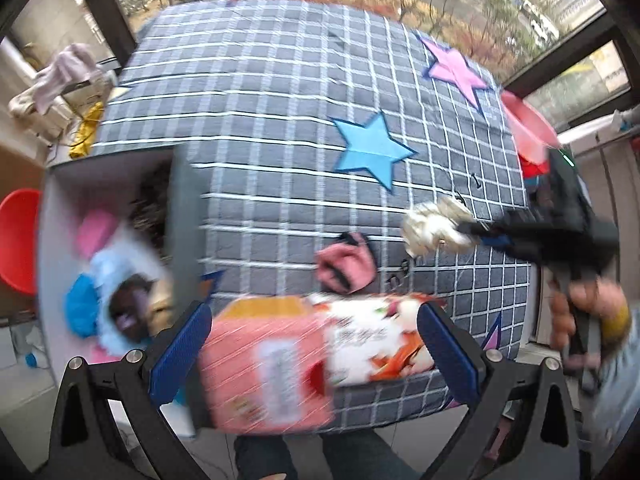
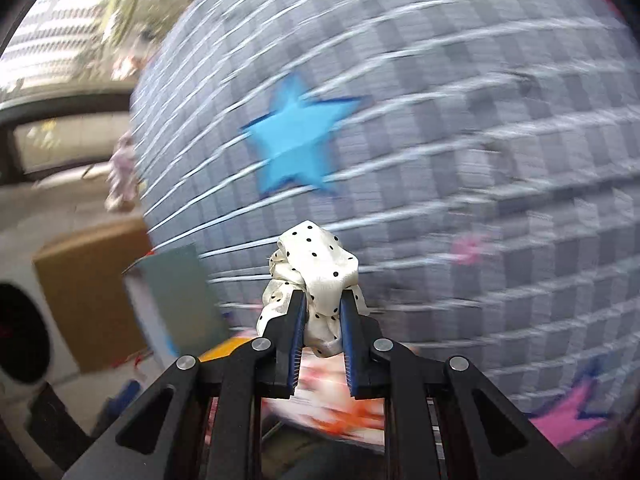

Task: Organize soft objects
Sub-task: 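Grasp the white polka-dot scrunchie with the right tool while the left tool grasps the pink-and-navy sock, then lift the scrunchie and sock and carry both over the box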

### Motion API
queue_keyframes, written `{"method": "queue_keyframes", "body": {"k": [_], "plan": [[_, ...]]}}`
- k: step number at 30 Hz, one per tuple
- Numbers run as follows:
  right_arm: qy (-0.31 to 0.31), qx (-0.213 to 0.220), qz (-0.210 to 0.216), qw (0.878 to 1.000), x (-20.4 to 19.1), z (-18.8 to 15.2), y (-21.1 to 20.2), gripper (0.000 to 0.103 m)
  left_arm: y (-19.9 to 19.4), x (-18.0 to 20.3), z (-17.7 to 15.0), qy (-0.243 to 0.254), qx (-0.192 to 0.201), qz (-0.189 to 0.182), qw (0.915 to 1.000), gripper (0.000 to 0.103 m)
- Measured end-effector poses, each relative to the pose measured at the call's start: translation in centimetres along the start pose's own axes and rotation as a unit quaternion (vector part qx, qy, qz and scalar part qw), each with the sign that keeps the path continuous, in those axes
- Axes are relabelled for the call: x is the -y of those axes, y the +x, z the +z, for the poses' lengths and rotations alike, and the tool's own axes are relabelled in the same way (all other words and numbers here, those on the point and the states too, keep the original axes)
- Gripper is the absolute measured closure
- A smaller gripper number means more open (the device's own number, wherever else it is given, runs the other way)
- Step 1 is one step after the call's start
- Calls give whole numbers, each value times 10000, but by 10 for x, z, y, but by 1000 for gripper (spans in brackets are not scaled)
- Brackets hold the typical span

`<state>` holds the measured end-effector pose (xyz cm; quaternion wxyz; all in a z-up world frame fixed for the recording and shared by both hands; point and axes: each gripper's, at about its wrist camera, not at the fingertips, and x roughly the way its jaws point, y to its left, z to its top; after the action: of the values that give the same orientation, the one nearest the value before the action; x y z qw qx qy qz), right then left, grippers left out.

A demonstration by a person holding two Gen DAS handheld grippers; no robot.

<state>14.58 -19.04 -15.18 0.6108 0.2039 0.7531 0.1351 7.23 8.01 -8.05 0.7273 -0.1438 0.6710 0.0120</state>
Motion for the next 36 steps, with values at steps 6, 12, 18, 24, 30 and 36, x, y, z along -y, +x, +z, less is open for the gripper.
{"method": "queue_keyframes", "body": {"k": [6, 12, 18, 24, 30, 36], "plan": [[592, 320, -551, 9962, 89, -18, -34, 55, 69, 51, 25, 121, -442, 357, 9983, 0], [581, 780, -838, 9917, 105, -30, -46, 17, 118, 58, 32, -61, -815, 799, 9934, 0], [163, 725, -1452, 9866, 94, -34, -23, 17, 153, 42, 33, -350, -1116, 1061, 9874, 0], [-105, 577, -1770, 9825, 86, -26, 12, 17, 174, 30, 34, -613, -1361, 1092, 9827, 0], [-226, 504, -2059, 9770, 81, -24, 36, 6, 192, 23, 32, -726, -1526, 1065, 9798, 0], [-247, 346, -2288, 9725, 65, -19, 60, 0, 210, 21, 42, -867, -1677, 826, 9785, 0]]}}
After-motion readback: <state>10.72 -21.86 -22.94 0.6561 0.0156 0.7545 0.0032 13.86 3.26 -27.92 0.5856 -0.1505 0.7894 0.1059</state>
